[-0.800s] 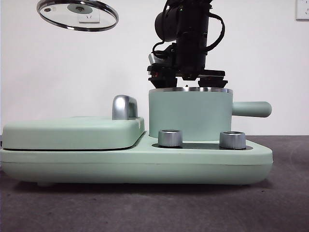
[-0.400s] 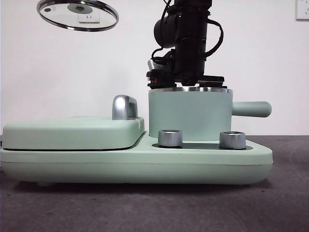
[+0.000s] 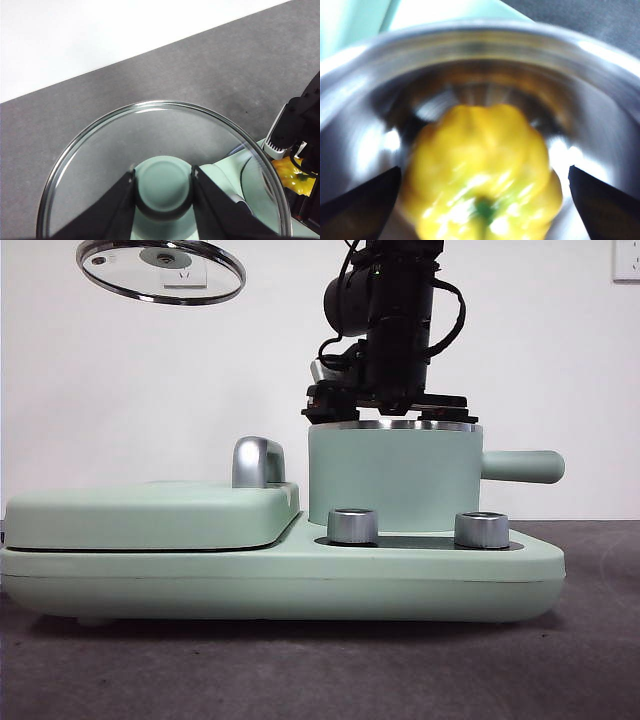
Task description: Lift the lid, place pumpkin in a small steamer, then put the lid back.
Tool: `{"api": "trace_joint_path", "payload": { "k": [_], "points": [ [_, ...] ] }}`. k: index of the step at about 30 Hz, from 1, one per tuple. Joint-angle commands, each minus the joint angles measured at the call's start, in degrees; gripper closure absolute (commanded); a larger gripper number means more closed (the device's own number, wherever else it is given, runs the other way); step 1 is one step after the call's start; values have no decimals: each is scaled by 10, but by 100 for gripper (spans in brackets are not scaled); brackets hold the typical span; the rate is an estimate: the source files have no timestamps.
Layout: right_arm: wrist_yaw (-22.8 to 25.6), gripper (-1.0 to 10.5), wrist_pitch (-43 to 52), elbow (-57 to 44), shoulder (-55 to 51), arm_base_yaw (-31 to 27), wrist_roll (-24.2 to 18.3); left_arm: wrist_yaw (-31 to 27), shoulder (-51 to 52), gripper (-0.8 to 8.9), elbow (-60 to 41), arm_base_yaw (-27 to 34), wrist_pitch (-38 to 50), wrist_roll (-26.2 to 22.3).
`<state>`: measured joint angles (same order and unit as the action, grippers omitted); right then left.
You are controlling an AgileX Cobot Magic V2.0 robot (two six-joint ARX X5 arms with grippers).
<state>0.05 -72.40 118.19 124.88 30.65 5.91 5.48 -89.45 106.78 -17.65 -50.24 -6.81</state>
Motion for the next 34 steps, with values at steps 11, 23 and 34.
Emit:
{"api": "trace_joint_path", "payload": {
  "k": [11, 23, 34],
  "points": [
    [4, 400, -89, 120, 5, 3, -3, 1, -6, 757, 23, -1, 19, 3],
    [-15, 401, -91, 53, -185, 10, 7, 1, -8, 756, 23, -1, 18, 4],
    [0, 402, 10, -332, -563, 45, 31, 25, -9, 757, 22, -31, 19, 18]
  ]
}}
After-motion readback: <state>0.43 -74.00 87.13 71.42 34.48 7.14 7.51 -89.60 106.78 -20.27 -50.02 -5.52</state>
